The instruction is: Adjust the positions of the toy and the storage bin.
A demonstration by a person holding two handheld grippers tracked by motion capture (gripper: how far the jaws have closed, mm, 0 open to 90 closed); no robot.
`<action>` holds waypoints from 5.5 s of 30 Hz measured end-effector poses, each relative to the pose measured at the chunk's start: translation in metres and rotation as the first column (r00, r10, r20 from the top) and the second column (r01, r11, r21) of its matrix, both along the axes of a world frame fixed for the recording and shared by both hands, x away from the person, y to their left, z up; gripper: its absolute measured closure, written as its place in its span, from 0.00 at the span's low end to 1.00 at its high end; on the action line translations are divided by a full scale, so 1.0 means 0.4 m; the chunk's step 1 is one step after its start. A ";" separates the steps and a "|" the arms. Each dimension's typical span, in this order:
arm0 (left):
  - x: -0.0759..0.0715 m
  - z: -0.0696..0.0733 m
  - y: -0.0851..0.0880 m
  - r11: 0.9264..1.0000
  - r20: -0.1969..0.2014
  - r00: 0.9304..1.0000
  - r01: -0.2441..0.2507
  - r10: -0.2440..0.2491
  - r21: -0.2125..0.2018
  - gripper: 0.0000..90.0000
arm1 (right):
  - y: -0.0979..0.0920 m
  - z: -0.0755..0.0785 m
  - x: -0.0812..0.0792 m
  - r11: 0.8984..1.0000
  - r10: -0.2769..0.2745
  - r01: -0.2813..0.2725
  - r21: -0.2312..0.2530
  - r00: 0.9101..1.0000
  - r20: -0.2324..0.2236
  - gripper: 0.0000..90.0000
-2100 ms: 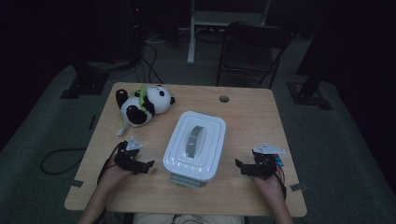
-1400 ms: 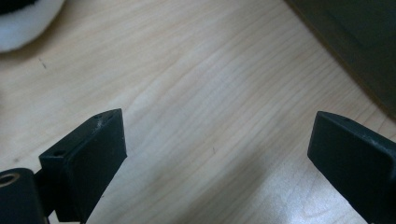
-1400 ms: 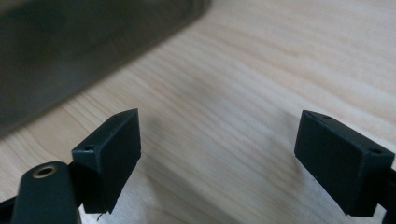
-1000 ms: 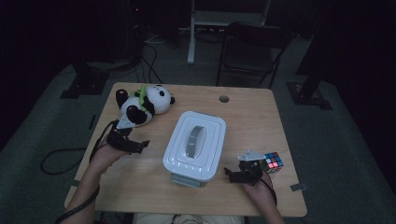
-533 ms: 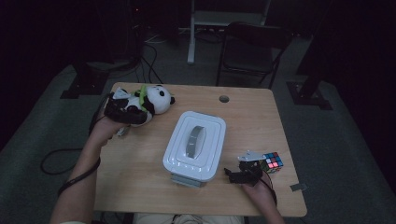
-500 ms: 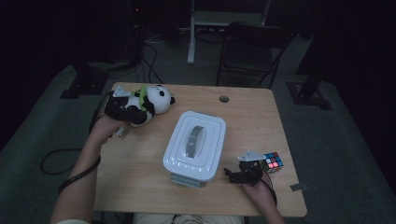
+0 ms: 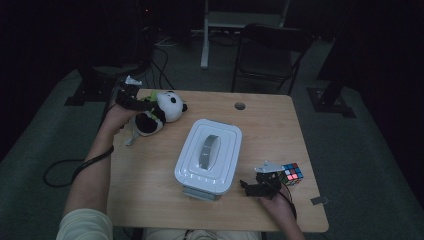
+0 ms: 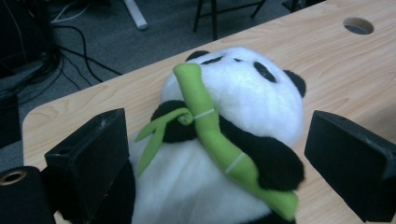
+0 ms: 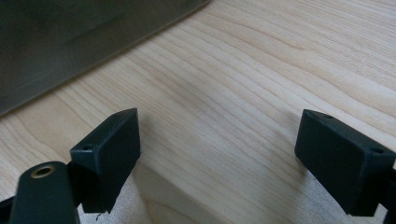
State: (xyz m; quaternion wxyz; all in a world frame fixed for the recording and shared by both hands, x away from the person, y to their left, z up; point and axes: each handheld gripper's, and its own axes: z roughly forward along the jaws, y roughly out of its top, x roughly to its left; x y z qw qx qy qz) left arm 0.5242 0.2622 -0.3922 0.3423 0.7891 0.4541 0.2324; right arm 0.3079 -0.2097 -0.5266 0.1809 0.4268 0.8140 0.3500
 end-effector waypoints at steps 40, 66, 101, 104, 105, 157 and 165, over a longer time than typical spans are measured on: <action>0.015 -0.069 -0.017 0.987 -0.034 0.986 -0.163 0.162 -0.009 0.77 | 0.000 0.000 0.000 1.000 0.005 -0.005 0.001 1.000 0.000 0.16; -0.210 -0.001 -0.031 0.994 -0.015 0.999 -0.037 0.035 -0.102 0.77 | 0.002 0.000 0.001 1.000 0.001 -0.001 0.001 1.000 -0.001 0.16; -0.312 -0.077 -0.042 0.987 -0.061 0.994 0.076 -0.085 -0.141 0.21 | 0.002 0.000 0.000 1.000 0.000 0.000 0.001 1.000 -0.001 0.16; -0.333 -0.065 -0.038 0.986 -0.041 0.995 0.089 -0.096 -0.143 0.16 | 0.002 0.000 0.000 1.000 0.000 0.000 0.001 1.000 0.000 0.16; -0.338 -0.062 -0.038 0.985 -0.035 0.994 0.097 -0.103 -0.143 0.13 | 0.002 0.000 0.000 1.000 0.000 0.000 0.001 1.000 -0.001 0.16; -0.559 -0.245 -0.128 0.941 -0.077 0.942 0.316 -0.326 -0.117 0.05 | 0.003 0.000 -0.001 1.000 -0.004 0.004 -0.001 1.000 -0.001 0.15; -0.557 -0.285 -0.121 0.949 -0.100 0.947 0.294 -0.305 -0.110 0.05 | 0.008 0.000 0.003 1.000 -0.006 0.006 -0.003 1.000 -0.003 0.14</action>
